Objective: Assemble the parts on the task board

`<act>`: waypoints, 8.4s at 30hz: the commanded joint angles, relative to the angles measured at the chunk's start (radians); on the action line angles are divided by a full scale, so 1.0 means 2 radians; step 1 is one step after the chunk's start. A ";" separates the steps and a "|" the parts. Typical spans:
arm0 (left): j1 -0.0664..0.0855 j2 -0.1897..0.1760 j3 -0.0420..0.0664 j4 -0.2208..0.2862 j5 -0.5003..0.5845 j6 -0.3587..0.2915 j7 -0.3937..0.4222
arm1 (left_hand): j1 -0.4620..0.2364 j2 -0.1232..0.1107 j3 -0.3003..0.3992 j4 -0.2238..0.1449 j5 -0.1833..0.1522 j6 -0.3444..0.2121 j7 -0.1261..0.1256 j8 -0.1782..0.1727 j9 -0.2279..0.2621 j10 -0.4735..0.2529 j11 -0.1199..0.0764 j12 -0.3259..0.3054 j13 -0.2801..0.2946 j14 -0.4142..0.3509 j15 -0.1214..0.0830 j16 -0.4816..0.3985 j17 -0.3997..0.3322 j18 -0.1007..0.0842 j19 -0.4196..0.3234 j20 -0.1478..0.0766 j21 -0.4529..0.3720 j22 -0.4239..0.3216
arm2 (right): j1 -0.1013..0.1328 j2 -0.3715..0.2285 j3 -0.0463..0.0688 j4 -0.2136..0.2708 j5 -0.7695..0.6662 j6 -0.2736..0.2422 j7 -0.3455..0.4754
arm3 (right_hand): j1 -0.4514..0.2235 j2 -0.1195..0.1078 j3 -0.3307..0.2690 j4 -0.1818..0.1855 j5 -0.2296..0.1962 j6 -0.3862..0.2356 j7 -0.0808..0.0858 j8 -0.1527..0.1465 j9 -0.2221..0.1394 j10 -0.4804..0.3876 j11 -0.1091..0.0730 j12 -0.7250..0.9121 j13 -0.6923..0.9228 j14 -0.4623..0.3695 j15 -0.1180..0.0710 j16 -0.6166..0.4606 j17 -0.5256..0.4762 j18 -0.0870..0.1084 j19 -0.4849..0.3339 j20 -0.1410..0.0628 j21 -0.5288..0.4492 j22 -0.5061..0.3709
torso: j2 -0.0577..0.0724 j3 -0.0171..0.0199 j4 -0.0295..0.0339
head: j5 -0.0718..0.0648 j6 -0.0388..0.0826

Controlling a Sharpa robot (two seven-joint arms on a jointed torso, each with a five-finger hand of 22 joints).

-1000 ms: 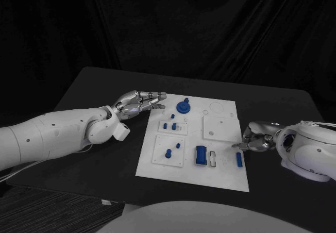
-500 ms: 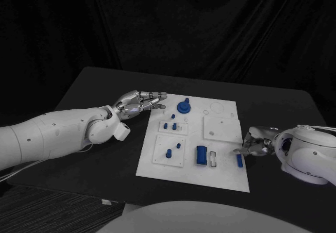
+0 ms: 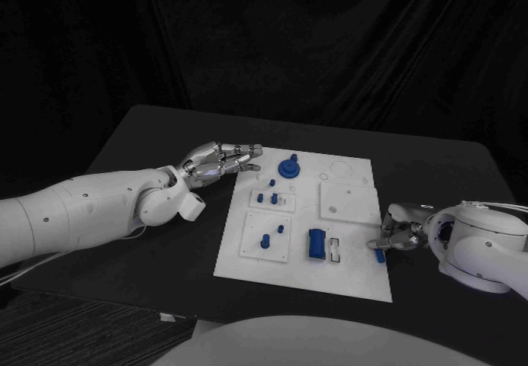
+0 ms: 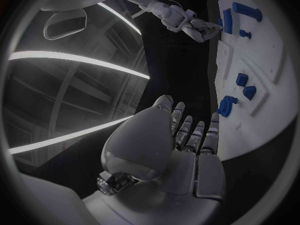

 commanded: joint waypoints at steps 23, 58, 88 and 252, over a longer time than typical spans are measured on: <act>-0.001 0.002 0.000 -0.002 0.003 0.007 0.004 | 0.007 0.000 0.005 0.000 0.004 -0.002 0.002 0.003 0.000 0.000 0.005 0.002 0.001 -0.001 0.002 0.003 0.000 -0.006 0.002 -0.001 0.003 -0.001 | -0.011 -0.004 -0.001 0.012 0.143 -0.077 0.035 | 0.035 -0.017 0.078 -0.076 0.175 -0.020 0.000 0.000 0.045 0.053 0.002 0.001 0.131 0.036 0.004 -0.001 0.043 -0.008 0.016 0.004 0.006 0.101 | 0.000 0.0000 0.0000 | 0.001 0.000; -0.002 0.004 0.000 -0.002 0.003 0.010 -0.003 | 0.007 -0.001 0.007 -0.001 0.004 -0.004 0.002 0.002 0.000 0.000 0.005 0.002 0.001 -0.002 0.002 0.003 0.000 -0.006 0.002 -0.001 0.003 -0.001 | -0.011 0.035 -0.001 -0.005 0.272 -0.098 0.063 | 0.011 -0.018 0.102 -0.079 0.178 -0.035 0.003 0.001 0.061 0.053 0.004 0.001 0.131 0.036 0.005 0.000 0.041 -0.009 0.018 0.005 0.012 0.103 | 0.000 0.0000 0.0001 | 0.000 0.000; -0.002 0.005 0.000 -0.004 0.003 0.013 -0.005 | 0.006 -0.001 0.008 0.001 0.003 -0.005 0.003 0.002 0.000 -0.001 0.005 0.001 0.001 -0.002 0.002 0.002 0.000 -0.007 0.002 -0.001 0.003 -0.002 | -0.020 0.040 -0.001 0.002 0.272 -0.123 0.077 | 0.000 -0.016 0.109 -0.078 0.166 -0.038 0.003 0.005 0.069 0.053 0.005 0.001 0.131 0.035 0.006 -0.002 0.037 -0.008 0.016 0.006 0.009 0.102 | 0.000 0.0000 0.0001 | 0.001 0.000; -0.007 0.008 0.000 -0.008 0.003 0.027 -0.020 | 0.005 -0.001 0.016 0.002 0.003 -0.007 0.003 0.002 0.000 -0.002 0.006 0.001 0.001 -0.004 0.002 0.002 0.000 -0.008 -0.001 -0.001 0.001 -0.007 | -0.020 0.050 -0.001 -0.003 0.242 -0.078 0.074 | 0.025 -0.004 0.037 -0.067 0.165 -0.118 0.022 0.051 0.064 0.053 0.022 0.001 0.131 0.030 0.021 0.000 0.024 0.005 -0.008 0.021 -0.059 0.084 | 0.000 0.0001 0.0001 | 0.004 0.000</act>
